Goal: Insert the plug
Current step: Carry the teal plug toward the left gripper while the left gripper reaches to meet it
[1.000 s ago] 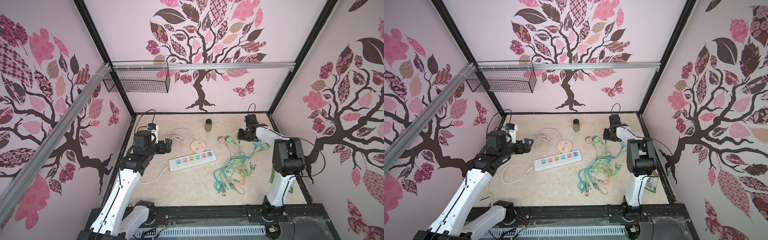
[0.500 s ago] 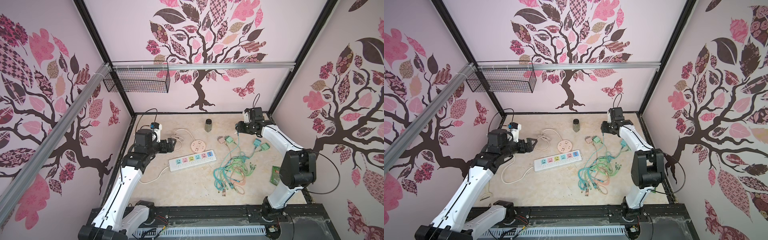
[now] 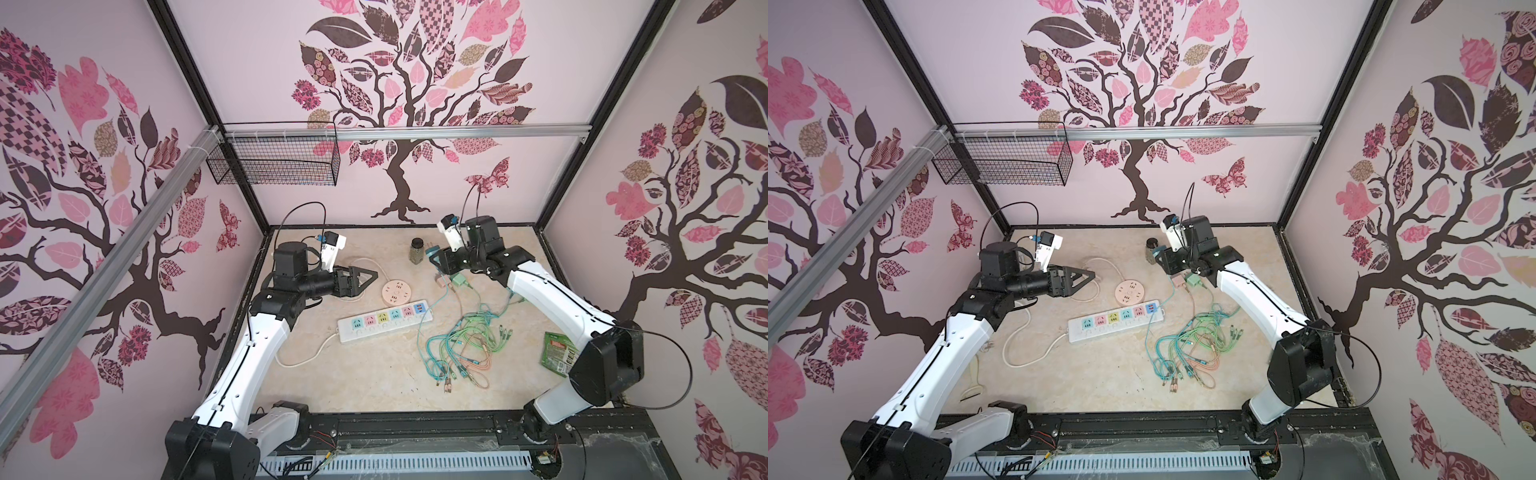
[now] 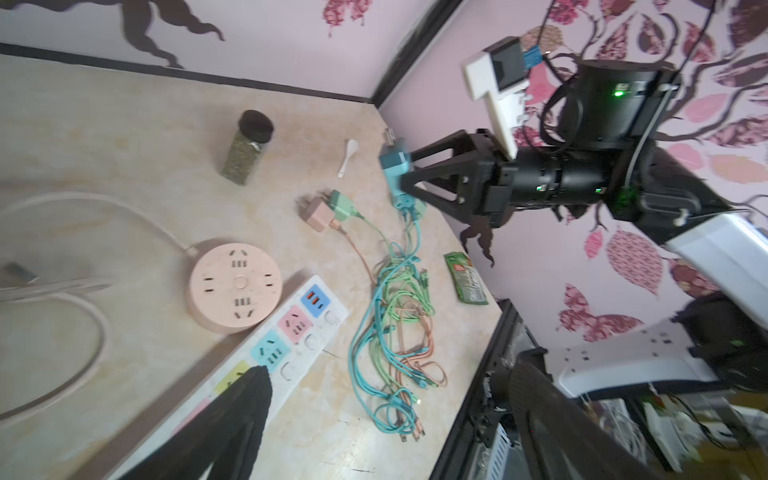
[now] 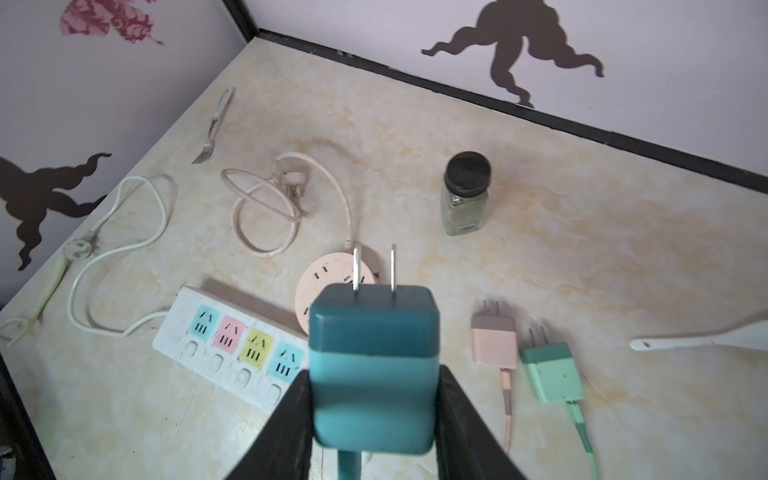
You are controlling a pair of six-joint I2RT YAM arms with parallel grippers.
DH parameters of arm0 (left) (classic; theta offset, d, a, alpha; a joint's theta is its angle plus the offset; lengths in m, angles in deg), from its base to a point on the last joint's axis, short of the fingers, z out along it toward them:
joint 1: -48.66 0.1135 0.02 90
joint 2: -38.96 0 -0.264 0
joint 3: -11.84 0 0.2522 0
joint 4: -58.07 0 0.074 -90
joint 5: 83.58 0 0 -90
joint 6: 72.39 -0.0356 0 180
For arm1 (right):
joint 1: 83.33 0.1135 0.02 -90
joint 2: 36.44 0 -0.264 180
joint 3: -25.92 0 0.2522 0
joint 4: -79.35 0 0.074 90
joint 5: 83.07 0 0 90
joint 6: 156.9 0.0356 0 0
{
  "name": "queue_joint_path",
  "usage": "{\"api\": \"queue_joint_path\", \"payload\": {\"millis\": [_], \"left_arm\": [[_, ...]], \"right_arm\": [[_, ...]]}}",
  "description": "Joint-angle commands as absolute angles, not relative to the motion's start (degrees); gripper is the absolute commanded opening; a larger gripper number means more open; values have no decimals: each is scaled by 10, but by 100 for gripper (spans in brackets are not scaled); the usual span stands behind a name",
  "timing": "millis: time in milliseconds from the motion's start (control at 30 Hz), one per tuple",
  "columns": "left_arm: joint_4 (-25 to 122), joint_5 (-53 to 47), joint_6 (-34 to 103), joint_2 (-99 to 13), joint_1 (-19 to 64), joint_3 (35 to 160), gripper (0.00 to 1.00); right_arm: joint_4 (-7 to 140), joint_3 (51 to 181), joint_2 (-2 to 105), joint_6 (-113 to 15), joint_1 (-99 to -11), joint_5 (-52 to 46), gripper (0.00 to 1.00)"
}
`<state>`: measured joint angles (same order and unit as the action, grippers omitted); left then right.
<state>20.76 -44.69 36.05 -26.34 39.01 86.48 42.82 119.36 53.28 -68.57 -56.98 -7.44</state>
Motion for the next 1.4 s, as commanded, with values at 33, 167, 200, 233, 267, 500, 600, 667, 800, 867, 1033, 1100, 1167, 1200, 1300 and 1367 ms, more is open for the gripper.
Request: {"api": "queue_joint_path", "payload": {"millis": [33, 167, 200, 233, 267, 500, 600, 667, 800, 867, 1033, 1100, 1167, 1200, 1300, 1367], "left_arm": [[233, -570, 375, -276, 389, 873, 94], [235, -611, 382, -280, 389, 868, 93], [234, -619, 383, -280, 388, 869, 93], [234, -620, 385, -280, 388, 869, 93], [236, -620, 389, -281, 387, 870, 92], [223, -602, 394, -310, 368, 883, 89], [203, -554, 377, -323, 338, 889, 88], [198, -539, 377, -337, 325, 897, 85], [221, -506, 415, -354, 320, 907, 80], [228, -494, 425, -358, 320, 910, 79], [224, -499, 441, -374, 317, 922, 77], [225, -509, 439, -381, 312, 922, 77], [231, -514, 440, -387, 300, 920, 77], [231, -514, 440, -390, 293, 920, 77], [229, -510, 437, -400, 278, 926, 74], [231, -505, 437, -404, 277, 929, 72]], "right_arm": [[463, 1174, 502, -717, -521, -62, 31], [493, 1151, 487, -711, -498, -72, 31], [502, 1142, 480, -714, -494, -76, 31], [507, 1133, 475, -718, -489, -77, 31], [511, 1127, 471, -725, -485, -79, 31], [524, 1099, 449, -759, -471, -97, 30], [533, 1091, 437, -770, -467, -110, 29], [538, 1083, 429, -777, -463, -121, 29], [545, 1068, 413, -784, -459, -131, 29], [547, 1062, 407, -790, -456, -133, 28], [558, 1047, 391, -797, -447, -138, 28], [565, 1043, 388, -797, -446, -144, 28], [566, 1042, 388, -798, -445, -150, 28], [565, 1043, 389, -801, -445, -151, 28], [561, 1044, 389, -808, -445, -153, 28], [558, 1044, 391, -812, -445, -157, 28]]}}
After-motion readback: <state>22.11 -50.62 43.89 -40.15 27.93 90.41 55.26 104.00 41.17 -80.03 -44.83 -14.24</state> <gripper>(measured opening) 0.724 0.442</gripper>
